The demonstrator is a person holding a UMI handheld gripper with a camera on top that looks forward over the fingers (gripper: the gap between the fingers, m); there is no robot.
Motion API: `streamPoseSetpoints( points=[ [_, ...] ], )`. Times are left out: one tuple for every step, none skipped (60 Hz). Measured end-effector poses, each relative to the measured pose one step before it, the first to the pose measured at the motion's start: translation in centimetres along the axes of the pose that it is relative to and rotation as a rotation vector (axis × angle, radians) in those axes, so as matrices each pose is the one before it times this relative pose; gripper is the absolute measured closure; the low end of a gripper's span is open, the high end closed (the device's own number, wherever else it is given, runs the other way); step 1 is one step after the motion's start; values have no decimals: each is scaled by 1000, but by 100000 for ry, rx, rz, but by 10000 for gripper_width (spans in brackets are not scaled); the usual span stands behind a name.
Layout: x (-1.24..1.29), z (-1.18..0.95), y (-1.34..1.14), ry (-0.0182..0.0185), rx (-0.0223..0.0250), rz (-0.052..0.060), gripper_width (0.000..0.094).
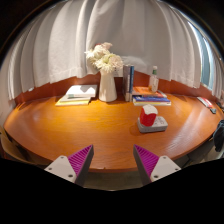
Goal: Unplug charger
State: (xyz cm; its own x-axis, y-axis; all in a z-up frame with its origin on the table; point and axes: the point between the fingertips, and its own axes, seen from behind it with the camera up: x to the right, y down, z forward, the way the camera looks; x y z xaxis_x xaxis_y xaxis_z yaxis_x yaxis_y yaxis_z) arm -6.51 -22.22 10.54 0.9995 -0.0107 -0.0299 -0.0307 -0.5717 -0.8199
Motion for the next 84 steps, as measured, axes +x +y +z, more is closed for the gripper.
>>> streamPoseSetpoints(
  points=[
    [2305,1482,847,1631,-540,49,137],
    [2205,2006,168,1584,-182,131,138],
    [1091,379,-139,1374,-986,63,138],
    [908,1012,219,1170,624,197,140],
    [809,311,-169,1105,-939,55,144],
    [819,616,-15,976,-185,24,148],
    [684,583,-63,840,-82,33,153],
    [646,610,-129,679,-31,33,156],
    [616,611,-198,652,92,16,156],
    [603,582,-273,636,328,-65,155],
    [595,601,-332,683,476,-40,155],
    [587,573,-324,740,494,-69,153],
    [495,598,-314,606,396,17,154],
    [495,584,-300,528,307,90,153],
    [397,538,-350,424,463,98,153],
    [395,552,-412,378,557,141,154],
    [348,536,-445,267,632,273,154],
    [332,572,-442,259,725,450,154],
    [272,544,-468,233,737,366,154],
    [250,575,-474,101,872,150,155],
    [190,552,-458,-17,890,-49,153],
    [148,559,-418,-50,756,-77,155],
    [129,565,-383,-96,651,-67,155],
    [121,532,-331,-72,472,-4,156],
    [90,541,-265,-71,357,-58,156],
    [49,558,-154,-199,140,-207,158],
    [-29,558,-48,-389,-143,-418,158],
    [-48,537,-13,-556,-352,-594,155],
    [-70,512,2,-671,-411,-748,156],
    [-24,480,11,-591,-348,-757,153],
    [-10,427,2,-529,-302,-630,157],
    [-87,411,-18,-615,-170,-469,163],
    [-237,316,-13,-1066,-45,-538,187],
    [-368,275,3,-1711,52,-716,233],
    [-67,333,146,-1576,-109,-632,280],
    [358,275,54,326,14,-763,350],
    [672,66,-27,2051,-267,-1123,421],
    [-367,-7,-49,-655,-88,-817,428],
    [-144,72,19,-1322,11,412,450],
    [40,7,22,-688,-525,842,466],
    [-60,55,57,-924,-592,1216,487],
    [-50,18,36,-947,-971,1197,506],
    [-29,18,8,-705,-848,914,518],
    [11,15,-68,-555,-734,577,526],
    [-18,36,-15,-548,-915,377,540],
    [-22,-23,-79,-546,-1068,182,540],
    [-107,-500,-716,-489,-394,284,554],
    [-4,-383,-830,-598,523,785,553],
    [-25,-514,-1133,-557,1646,1092,552],
    [-146,-837,-2236,-720,3726,342,550],
    [153,-629,-2215,-338,6382,-1137,552],
    [340,-428,-2408,478,6160,-1844,554],
    [260,-646,-2914,498,5344,-2105,553],
    [289,-495,-2914,-8,5690,-1530,553],
    [1234,514,-3176,-825,3668,191,554],
    [-411,-1112,-2416,-740,5077,-480,554],
    [124,-198,-2204,-60,3932,495,554],
    [547,-164,-2084,-346,3426,487,555],
    [670,-107,-1829,-23,2819,484,556],
    [848,-86,-1601,400,2378,541,556],
    [977,28,-1219,779,1900,544,555],
    [1014,15,-1063,919,1537,623,550],
    [1030,25,-884,837,1287,609,551],
    [983,17,-625,677,846,470,551],
    [966,71,-367,530,392,317,552],
    [958,75,-121,527,-126,185,551],
    [717,-68,-371,303,-293,199,550],
    [1180,324,311,908,-1106,12,551],
    [1041,97,594,845,-1268,-59,551],
    [1014,161,671,845,-1511,-370,552],
    [1001,128,851,855,-1568,-564,551],
    [1011,150,979,878,-1656,-673,551],
    [987,151,1086,1003,-1935,-818,551],
    [991,187,1275,1099,-2243,-796,551],
    [944,224,1400,1094,-2596,-563,552],
    [864,220,1478,935,-2994,-218,551],
    [829,271,3003,687,-1756,324,552],
    [566,394,350,547,-3662,173,552],
    [610,360,1502,503,-3073,289,551],
    [519,383,1529,385,-3030,357,551],
    [537,411,1591,316,-2973,46,550],
    [490,430,1554,349,-2876,-600,549],
    [441,437,1519,419,-2810,-929,549],
    [417,458,1493,524,-2809,-740,549]
  ],
)
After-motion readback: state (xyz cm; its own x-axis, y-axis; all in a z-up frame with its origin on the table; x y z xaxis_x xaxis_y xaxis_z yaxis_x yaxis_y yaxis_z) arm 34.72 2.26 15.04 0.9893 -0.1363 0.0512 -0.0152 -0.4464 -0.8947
